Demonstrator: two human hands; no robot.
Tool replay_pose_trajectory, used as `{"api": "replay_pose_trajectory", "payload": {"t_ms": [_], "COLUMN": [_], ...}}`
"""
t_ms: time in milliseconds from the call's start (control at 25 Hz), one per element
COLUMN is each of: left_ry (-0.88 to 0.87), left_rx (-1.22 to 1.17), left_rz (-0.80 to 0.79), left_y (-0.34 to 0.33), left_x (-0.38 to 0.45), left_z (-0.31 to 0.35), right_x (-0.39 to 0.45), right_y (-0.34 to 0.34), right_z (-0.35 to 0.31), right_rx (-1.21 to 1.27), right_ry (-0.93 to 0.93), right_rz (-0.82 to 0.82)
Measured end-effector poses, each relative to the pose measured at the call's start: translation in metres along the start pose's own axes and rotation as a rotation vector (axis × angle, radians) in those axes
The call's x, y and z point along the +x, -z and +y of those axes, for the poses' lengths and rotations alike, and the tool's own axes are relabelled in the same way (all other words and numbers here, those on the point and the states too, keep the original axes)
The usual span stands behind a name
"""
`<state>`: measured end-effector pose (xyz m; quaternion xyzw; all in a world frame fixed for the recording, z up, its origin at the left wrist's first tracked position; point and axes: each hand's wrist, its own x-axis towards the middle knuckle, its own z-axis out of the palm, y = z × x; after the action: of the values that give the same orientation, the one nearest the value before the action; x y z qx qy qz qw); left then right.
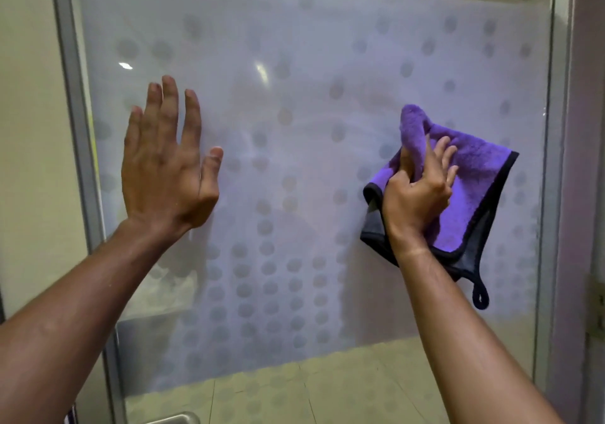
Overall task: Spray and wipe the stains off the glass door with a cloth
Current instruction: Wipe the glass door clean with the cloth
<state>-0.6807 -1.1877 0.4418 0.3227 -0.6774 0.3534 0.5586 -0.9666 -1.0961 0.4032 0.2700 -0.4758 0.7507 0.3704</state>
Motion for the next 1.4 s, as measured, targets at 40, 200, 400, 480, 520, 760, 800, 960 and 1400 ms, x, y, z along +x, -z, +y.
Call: {"api": "replay_pose_trajectory", "payload": {"t_ms": [40, 200, 400, 480, 520, 760, 800, 960, 1400], "left_ry": [0.002, 0.010, 0.006, 0.009, 0.009, 0.002, 0.004, 0.010, -0.002], "left_rx": [-0.003, 0.004, 0.033, 0.033, 0.034, 0.024, 0.018, 0.022, 0.029], "left_rz": [0.006, 0.005, -0.018, -0.018, -0.014, -0.018, -0.021, -0.014, 0.000], "left_y": [-0.001, 0.000, 0.004, 0.005, 0.004, 0.004, 0.004, 0.005, 0.002], "left_x": [0.000, 0.002, 0.001, 0.002, 0.002, 0.001, 0.002, 0.002, 0.000], "left_z": [0.000, 0.003, 0.005, 0.005, 0.005, 0.004, 0.003, 0.005, 0.002], "right_x": [0.004, 0.014, 0.003, -0.020, -0.033, -0.112, -0.127, -0.174, -0.133], "right_y": [-0.004, -0.012, -0.032, -0.038, -0.037, -0.002, 0.008, 0.037, 0.032], "right_z": [-0.007, -0.028, -0.062, -0.076, -0.079, -0.053, -0.044, -0.011, -0.034], "right_rx": [0.006, 0.014, 0.053, 0.065, 0.072, 0.143, 0.124, -0.081, -0.051], "right_ry": [-0.023, 0.031, 0.391, 0.569, 0.638, 0.871, 0.901, 0.954, 0.778], "right_rz": [-0.001, -0.067, -0.297, -0.356, -0.403, -0.604, -0.666, -1.023, -0.890]}}
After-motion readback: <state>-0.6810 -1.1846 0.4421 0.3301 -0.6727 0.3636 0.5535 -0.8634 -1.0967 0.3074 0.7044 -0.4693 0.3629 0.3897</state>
